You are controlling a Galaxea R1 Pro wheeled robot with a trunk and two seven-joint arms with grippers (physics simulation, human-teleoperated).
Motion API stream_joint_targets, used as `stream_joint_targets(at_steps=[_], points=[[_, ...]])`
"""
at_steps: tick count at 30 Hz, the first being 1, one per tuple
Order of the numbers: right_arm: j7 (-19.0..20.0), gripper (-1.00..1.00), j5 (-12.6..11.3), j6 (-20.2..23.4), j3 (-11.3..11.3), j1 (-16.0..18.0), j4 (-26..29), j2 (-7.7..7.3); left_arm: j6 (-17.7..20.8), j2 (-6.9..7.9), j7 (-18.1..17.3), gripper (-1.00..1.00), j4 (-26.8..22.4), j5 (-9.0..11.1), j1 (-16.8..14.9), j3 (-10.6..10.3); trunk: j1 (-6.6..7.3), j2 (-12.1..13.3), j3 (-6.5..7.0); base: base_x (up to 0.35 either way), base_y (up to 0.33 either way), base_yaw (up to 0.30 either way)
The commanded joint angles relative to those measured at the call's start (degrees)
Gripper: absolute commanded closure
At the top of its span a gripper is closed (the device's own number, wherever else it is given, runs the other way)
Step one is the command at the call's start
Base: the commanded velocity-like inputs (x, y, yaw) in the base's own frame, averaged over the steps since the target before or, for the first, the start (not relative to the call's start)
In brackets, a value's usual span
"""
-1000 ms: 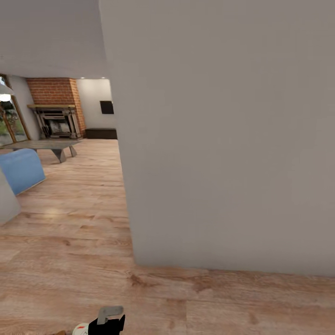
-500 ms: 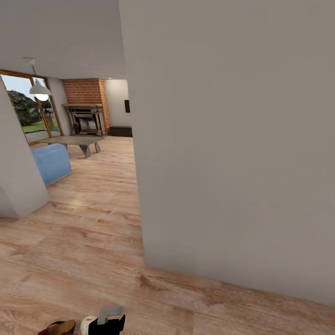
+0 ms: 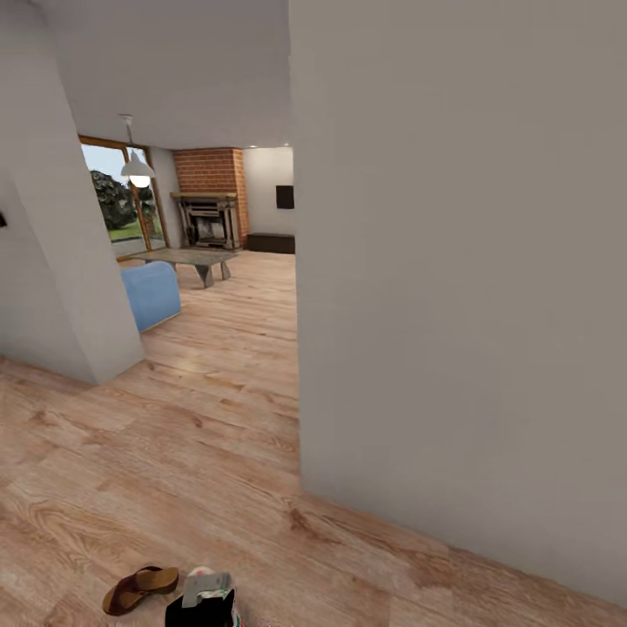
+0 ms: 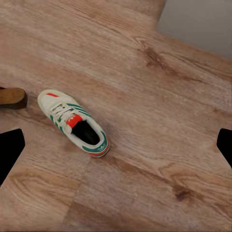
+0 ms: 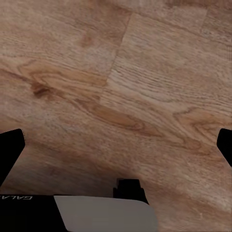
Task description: Pick up the two gym shoes and the two sandals from the corridor floor and place them onto the hallstand (shoe rack) in the corridor, making sure they are on the rack and not on the floor. Arrange them so the two gym shoes are next to each other and the two sandals are next to each other.
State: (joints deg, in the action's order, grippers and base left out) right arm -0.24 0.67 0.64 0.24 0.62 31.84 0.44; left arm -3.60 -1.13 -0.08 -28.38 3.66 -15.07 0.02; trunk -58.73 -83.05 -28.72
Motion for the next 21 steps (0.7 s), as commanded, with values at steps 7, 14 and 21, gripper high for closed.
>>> stream_joint_targets(at_steps=[7,14,21], points=[[-0.02,-1.0,0.06,0.07,0.02,0.0,0.06,0.0,-0.18,-0.02,-0.01,-1.0,0.06,0.39,-0.05,-0.02,0.0,-0.03,-0.21,0.0,0.0,0.3],[-0.02,-1.0,0.08,0.07,0.03,0.0,0.06,0.0,-0.16,-0.02,-0.01,-1.0,0.07,0.4,-0.05,-0.01,0.0,-0.03,-0.36,0.075,-0.137,0.3],[-0.02,-1.0,0.08,0.07,0.03,0.0,0.06,0.0,-0.15,-0.02,-0.01,-1.0,0.06,0.41,-0.05,0.03,0.0,-0.03,-0.52,0.149,-0.284,0.3]])
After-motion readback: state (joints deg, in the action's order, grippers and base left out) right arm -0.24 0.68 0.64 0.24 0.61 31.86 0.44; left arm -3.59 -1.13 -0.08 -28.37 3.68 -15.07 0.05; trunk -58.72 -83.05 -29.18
